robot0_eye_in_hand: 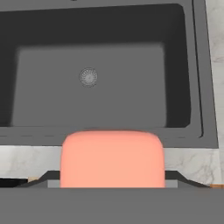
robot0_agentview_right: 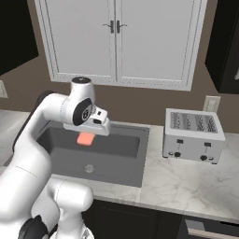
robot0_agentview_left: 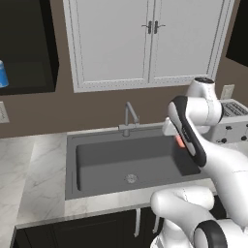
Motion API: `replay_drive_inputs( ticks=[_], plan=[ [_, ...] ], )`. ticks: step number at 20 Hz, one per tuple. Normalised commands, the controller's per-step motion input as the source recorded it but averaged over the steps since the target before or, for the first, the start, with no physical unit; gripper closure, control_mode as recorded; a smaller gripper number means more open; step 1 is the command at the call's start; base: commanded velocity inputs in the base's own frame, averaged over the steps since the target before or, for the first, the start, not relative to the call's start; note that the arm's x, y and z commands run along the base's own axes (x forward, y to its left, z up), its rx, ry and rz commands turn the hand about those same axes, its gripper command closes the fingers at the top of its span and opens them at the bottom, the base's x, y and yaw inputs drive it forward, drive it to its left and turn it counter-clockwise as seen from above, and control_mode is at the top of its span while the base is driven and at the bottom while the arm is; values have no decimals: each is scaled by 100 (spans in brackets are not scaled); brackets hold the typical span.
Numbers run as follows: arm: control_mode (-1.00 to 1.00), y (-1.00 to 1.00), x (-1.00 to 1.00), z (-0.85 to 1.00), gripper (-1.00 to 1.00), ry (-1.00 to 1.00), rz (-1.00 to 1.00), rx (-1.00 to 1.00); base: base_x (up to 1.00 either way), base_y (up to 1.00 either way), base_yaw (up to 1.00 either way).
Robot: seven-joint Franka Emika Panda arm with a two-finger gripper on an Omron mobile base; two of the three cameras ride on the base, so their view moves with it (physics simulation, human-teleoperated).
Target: Pick up the bar soap and soap dispenser from the sink, and place them back in the cabinet, and close the cabinet door.
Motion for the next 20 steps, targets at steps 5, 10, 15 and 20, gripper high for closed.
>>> replay_drive_inputs(
  ticks=[5,10,15,20],
  plan=[
    [-100,0,-37,23,100,0,0,0,0,0,0],
    [-100,0,-35,11,100,0,0,0,0,0,0],
    [-100,0,-32,4,100,0,0,-1,0,0,0],
    [-100,0,-28,1,100,0,0,0,0,0,0]
  ],
)
